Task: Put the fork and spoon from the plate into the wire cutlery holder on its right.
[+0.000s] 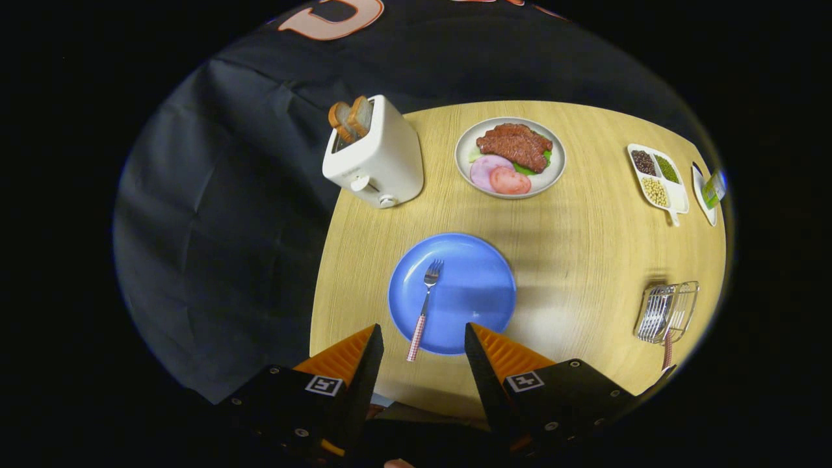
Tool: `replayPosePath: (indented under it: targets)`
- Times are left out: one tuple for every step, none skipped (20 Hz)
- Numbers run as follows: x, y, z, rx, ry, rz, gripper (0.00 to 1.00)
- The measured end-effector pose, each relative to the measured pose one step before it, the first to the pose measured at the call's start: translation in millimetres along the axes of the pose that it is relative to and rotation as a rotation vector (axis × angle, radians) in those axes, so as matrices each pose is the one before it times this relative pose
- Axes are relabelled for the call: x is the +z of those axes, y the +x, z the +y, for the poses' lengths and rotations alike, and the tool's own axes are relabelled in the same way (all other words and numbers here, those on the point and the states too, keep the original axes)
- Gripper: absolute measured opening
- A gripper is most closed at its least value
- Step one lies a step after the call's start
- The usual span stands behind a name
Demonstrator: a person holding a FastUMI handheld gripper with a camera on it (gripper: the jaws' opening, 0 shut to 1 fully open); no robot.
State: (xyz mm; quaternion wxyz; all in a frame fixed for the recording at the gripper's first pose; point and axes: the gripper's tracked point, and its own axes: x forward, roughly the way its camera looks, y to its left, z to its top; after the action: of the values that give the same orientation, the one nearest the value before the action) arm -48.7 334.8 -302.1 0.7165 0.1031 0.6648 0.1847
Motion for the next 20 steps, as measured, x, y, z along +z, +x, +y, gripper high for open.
replayPosePath:
  targets:
    - [-3.38, 7.89, 2.46, -0.00432, 0.00428, 0.01531, 0.76]
    - [-4.84, 7.23, 2.86, -0.00277, 0.00332, 0.01835, 0.76]
    - [-4.49, 7.81, 2.12, -0.00491, 0.00194, 0.01975, 0.76]
    - [-3.89, 8.08, 2.09, -0.00368, -0.00175, 0.01840, 0.76]
    - [-3.67, 6.35, 1.38, -0.00823, -0.00211, 0.01789, 0.76]
    - [-4.36, 9.53, 1.10, -0.00683, -0.00244, 0.02133, 0.76]
    - [-3.25, 9.16, 0.84, -0.00864, 0.00198, 0.01980, 0.76]
    - [-3.65, 7.80, 2.35, -0.00486, 0.00187, 0.01835, 0.76]
    - [-2.44, 7.75, 0.86, -0.00749, 0.00233, 0.01521, 0.76]
    - [-2.20, 5.90, 1.21, -0.00842, 0.00077, 0.01164, 0.76]
    - [-0.79, 7.97, -1.59, -0.01334, 0.00407, 0.00635, 0.76]
    - [-1.42, 7.76, -2.67, -0.01609, 0.01430, 0.00943, 0.76]
    - [-0.76, 8.41, -0.61, -0.00795, 0.01447, 0.00841, 0.71]
    - [-1.17, 6.26, -2.25, -0.01495, 0.01015, 0.00687, 0.70]
    - [-1.22, 5.69, -2.67, -0.01861, 0.00587, 0.00776, 0.66]
    - [-2.86, 5.18, -0.15, -0.00997, 0.00551, 0.01209, 0.64]
    - [-2.66, 4.36, 2.33, 0.00160, 0.00777, 0.01103, 0.60]
    - [-1.49, 5.16, 1.54, -0.00170, 0.00617, 0.00726, 0.57]
    - [-0.98, 5.01, -0.21, -0.00898, 0.00203, 0.00677, 0.53]
    - [-0.58, 4.51, -1.28, -0.01289, 0.00613, 0.00146, 0.49]
